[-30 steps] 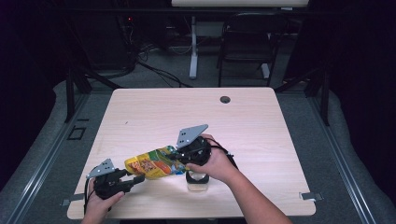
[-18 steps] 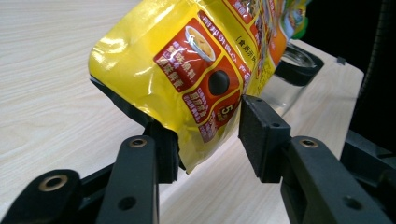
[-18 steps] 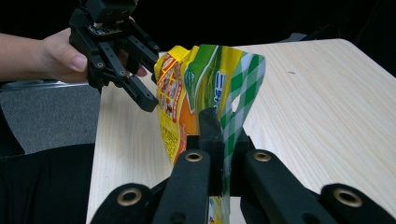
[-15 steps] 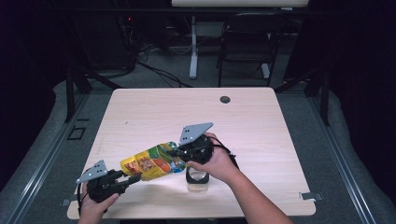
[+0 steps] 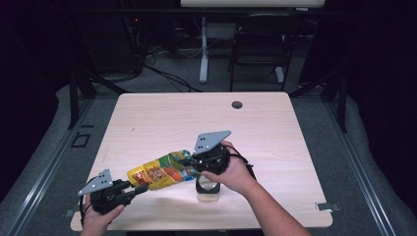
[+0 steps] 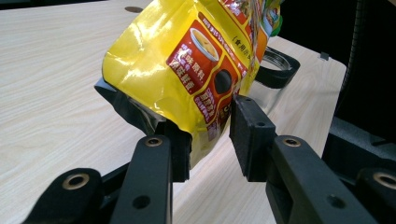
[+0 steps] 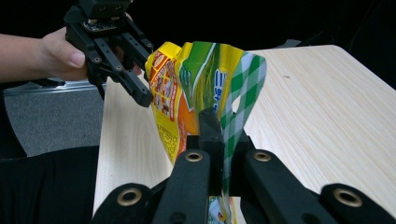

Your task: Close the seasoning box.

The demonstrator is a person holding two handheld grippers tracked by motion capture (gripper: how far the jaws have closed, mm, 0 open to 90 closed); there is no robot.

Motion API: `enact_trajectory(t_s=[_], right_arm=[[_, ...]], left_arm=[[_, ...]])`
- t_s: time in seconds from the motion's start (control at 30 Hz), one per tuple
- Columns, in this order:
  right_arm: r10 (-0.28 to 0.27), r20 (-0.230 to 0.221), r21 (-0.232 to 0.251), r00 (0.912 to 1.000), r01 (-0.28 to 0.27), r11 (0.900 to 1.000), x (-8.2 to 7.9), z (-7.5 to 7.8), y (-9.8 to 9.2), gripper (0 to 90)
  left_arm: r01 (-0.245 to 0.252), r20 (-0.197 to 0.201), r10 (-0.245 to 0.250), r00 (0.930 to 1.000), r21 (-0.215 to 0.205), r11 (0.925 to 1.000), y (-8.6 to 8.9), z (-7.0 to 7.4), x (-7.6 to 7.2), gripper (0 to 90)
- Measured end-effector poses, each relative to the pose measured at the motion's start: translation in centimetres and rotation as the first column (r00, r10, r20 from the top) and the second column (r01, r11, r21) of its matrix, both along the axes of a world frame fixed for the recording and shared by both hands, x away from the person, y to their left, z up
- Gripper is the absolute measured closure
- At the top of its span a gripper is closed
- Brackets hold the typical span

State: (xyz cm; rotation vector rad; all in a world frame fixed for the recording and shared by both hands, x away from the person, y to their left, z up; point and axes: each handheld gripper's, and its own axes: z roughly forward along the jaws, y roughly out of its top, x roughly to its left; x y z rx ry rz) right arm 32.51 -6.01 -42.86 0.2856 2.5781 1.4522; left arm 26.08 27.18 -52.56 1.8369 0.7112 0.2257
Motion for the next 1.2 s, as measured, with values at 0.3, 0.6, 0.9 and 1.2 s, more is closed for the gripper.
enact_trajectory(t_s=[0.3,0.6,0.9,1.2], right_arm=[[-0.012,-0.004,0.006,0.9999,0.012,1.000,-0.7,-0.6,-0.7,90.0],[-0.043,-0.030,0.058,0.9986,0.045,0.997,-0.8,-1.7,-2.2,89.8],[-0.065,-0.025,0.092,0.9976,0.067,0.994,-1.2,-2.3,-3.0,89.7],[-0.087,0.015,0.100,0.9961,0.085,0.991,-2.0,-2.9,-3.1,89.5]], left_arm=[[-0.009,0.039,0.005,0.9992,0.081,0.9967,-0.5,0.9,-0.7,70.0],[-0.024,0.084,0.010,0.9964,0.160,0.9868,-1.9,2.1,-1.4,70.7],[-0.061,0.125,0.034,0.9916,0.221,0.9733,-3.0,2.8,-2.2,70.8],[-0.106,0.179,0.057,0.9821,0.272,0.9564,-3.7,3.3,-3.6,71.0]])
